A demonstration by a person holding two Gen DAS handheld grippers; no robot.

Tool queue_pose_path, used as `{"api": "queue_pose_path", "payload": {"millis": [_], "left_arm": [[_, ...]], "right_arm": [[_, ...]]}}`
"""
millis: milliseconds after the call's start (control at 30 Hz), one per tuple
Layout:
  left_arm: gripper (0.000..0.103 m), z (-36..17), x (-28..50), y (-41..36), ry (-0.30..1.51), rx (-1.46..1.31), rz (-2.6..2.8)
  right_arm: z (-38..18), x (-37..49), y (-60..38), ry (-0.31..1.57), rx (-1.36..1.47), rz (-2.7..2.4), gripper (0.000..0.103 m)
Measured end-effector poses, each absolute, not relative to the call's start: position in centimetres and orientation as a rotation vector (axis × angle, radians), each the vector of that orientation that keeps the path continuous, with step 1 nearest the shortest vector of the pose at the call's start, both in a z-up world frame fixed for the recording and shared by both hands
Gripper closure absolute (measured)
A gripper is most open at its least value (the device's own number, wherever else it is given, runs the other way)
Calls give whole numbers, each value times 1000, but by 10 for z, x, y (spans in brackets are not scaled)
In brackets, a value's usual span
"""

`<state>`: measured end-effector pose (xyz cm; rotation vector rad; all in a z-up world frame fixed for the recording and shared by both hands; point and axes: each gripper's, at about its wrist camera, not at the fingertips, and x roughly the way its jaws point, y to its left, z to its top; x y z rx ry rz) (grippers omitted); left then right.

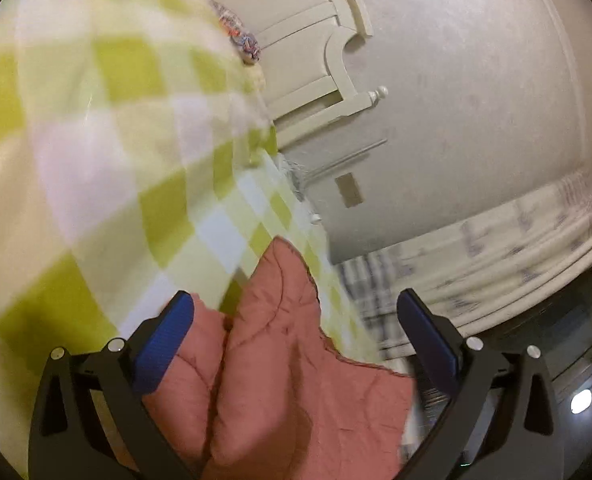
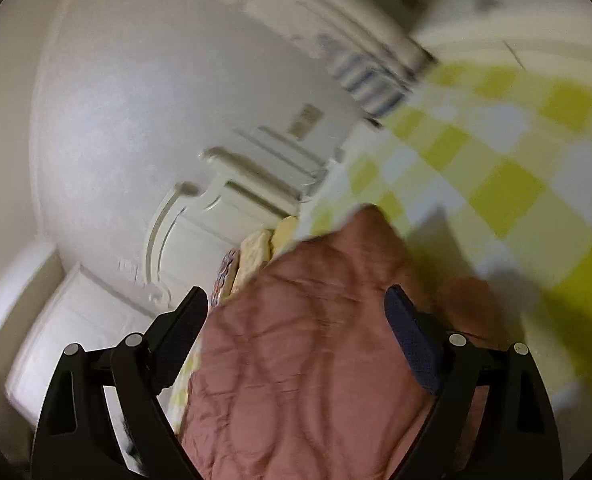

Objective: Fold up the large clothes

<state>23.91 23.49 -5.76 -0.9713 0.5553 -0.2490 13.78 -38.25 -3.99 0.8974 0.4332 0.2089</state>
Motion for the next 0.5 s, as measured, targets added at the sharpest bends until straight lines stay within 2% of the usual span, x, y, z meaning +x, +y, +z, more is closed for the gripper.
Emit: {"api": "queue_pose_path", "payload": {"millis": [133,200,267,400,500], "left_arm": [[2,12,240,189,541,-655,-219],[2,47,251,138,569,-434,-191],[2,59,255,97,572,-246,-136],[2,46,265,15,576,134,-60],[2,-8,270,1,655,314,14]], "right_arm": [[18,148,-344,478,624,181,16],[37,167,-317,523,474,129,16],[46,190,-287,576,348,83,16],[26,226,-241,705,140,-1,17],[-51,241,-233,973,8,-61,16]]}}
